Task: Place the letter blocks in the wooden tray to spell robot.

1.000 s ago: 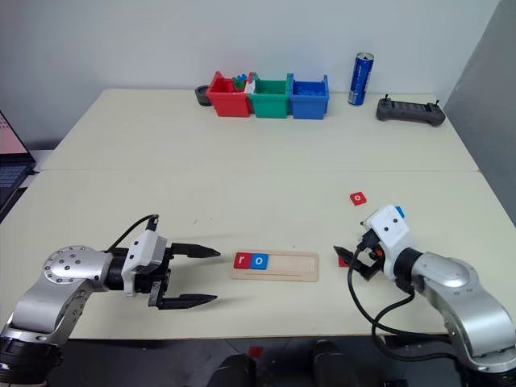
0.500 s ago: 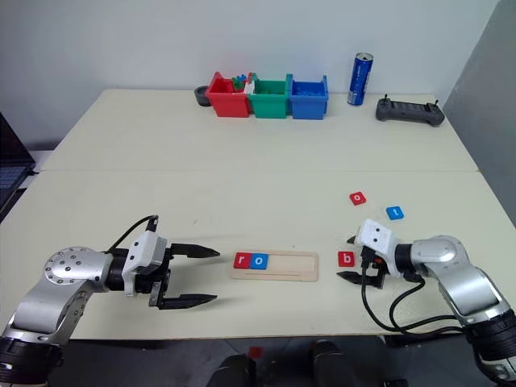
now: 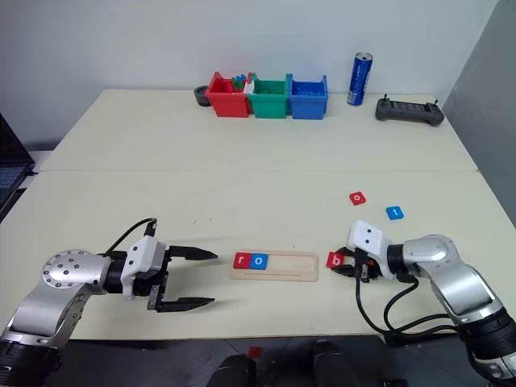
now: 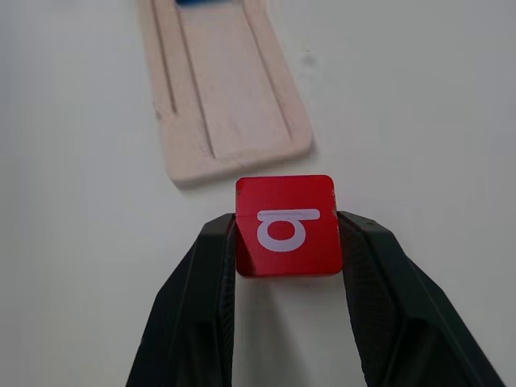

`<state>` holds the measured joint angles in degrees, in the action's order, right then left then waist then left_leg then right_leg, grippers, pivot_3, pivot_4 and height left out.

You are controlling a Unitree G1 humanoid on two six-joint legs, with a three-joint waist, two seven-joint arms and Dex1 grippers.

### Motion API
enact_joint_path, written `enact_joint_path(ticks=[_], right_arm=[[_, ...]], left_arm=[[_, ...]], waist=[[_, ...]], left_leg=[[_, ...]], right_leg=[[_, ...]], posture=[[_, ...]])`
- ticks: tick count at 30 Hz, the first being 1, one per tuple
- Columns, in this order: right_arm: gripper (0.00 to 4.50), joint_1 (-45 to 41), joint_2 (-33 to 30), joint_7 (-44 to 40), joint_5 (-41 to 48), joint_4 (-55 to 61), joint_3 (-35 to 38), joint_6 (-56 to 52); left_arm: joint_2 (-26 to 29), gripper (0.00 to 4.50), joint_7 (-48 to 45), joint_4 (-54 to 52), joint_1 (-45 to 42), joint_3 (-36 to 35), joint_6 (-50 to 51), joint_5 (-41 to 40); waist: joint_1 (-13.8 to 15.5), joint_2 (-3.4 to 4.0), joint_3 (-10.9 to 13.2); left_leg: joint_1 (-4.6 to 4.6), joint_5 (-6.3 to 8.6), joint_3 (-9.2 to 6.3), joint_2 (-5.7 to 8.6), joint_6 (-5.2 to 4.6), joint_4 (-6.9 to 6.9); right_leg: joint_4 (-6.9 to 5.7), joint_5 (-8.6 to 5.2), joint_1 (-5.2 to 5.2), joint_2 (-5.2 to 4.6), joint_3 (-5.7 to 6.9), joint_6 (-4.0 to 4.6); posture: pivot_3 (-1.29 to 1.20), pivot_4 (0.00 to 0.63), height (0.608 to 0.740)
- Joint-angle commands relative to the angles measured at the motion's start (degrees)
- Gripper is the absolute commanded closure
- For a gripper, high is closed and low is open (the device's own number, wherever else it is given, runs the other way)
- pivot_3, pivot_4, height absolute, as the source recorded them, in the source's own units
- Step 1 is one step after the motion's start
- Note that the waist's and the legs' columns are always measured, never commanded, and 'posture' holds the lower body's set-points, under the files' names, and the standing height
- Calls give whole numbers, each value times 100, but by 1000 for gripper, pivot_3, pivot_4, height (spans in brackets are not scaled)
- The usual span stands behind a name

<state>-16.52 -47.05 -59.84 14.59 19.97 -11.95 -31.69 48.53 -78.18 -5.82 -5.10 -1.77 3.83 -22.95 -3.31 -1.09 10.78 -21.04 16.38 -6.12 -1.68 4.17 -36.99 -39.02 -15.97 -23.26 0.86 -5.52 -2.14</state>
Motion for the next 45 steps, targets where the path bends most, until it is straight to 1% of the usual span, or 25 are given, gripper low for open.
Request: enact_joint_path(ticks=[1,4,7,10,14,23,35,37,38,43,44,45], right_arm=[[3051,-331,154,195,73,645,-126,-457],[3051,-708,472,446,-63,799,-461,-830],[3051,-1070,885,774,-272,679,-883,-1141],[3051,-1269,1173,932,-487,526,-1301,-1278],[3051,-1416,1402,1005,-627,384,-1624,-1368],[3051,-1551,1644,1026,-779,56,-1861,-1302],[3051,-1618,1798,959,-911,-172,-1898,-1286],[2295,-1632,1821,968,-927,-198,-1896,-1285],[2091,-1635,1830,967,-933,-205,-1892,-1285],[308,-1662,1850,954,-904,-174,-1851,-1328],[18,-1677,1855,963,-892,-164,-1823,-1342],[18,-1704,1864,978,-855,-130,-1752,-1384]], left_arm=[[20,0,-7,46,-18,9,-181,97],[-16,0,34,29,-63,34,-155,109],[-38,0,72,-4,-95,45,-111,117],[-60,0,129,-58,-137,51,-47,117],[-39,0,191,-123,-165,58,27,93],[-32,0,292,-200,-123,33,88,97],[-32,0,215,44,111,-34,-293,117],[-23,0,205,55,109,-33,-310,103],[-22,0,200,56,106,-31,-310,97],[-23,0,217,14,10,14,-217,87],[-25,0,224,2,-12,24,-193,87],[-28,0,240,-26,-35,37,-158,87]], waist=[[-5,0,0],[-9,0,0],[-6,0,0],[-5,0,0],[5,0,0],[-2,0,0],[-4,0,0],[-5,0,0],[-5,0,0],[-5,0,0],[-5,0,0],[-5,0,0]], left_leg=[[0,0,0,0,0,0],[2,0,0,-1,0,-1],[1,0,-1,-1,1,0],[0,0,-2,-1,1,0],[-2,0,-4,0,1,0],[-1,0,-6,0,1,0],[-1,0,-7,0,1,1],[-1,0,-7,0,1,1],[-1,0,-7,0,1,1],[-1,0,-7,0,1,1],[-1,0,-7,0,1,1],[-1,0,-7,0,1,1]], right_leg=[[0,0,0,0,0,0],[-1,0,0,1,0,0],[-1,0,0,2,1,0],[0,0,-1,1,2,1],[0,1,-1,-2,6,1],[-2,1,-1,-1,7,2],[-2,1,-2,-1,9,2],[-2,1,-2,-1,8,2],[-2,1,-2,-1,8,2],[-2,1,-2,-2,9,2],[-2,1,-2,-1,9,2],[-2,1,-2,-1,9,2]], posture=[[0,150,740],[0,150,740],[0,150,740],[0,150,740],[0,150,740],[0,150,740],[0,150,740],[0,150,740],[0,150,740],[0,150,740],[0,150,740],[0,150,740]])
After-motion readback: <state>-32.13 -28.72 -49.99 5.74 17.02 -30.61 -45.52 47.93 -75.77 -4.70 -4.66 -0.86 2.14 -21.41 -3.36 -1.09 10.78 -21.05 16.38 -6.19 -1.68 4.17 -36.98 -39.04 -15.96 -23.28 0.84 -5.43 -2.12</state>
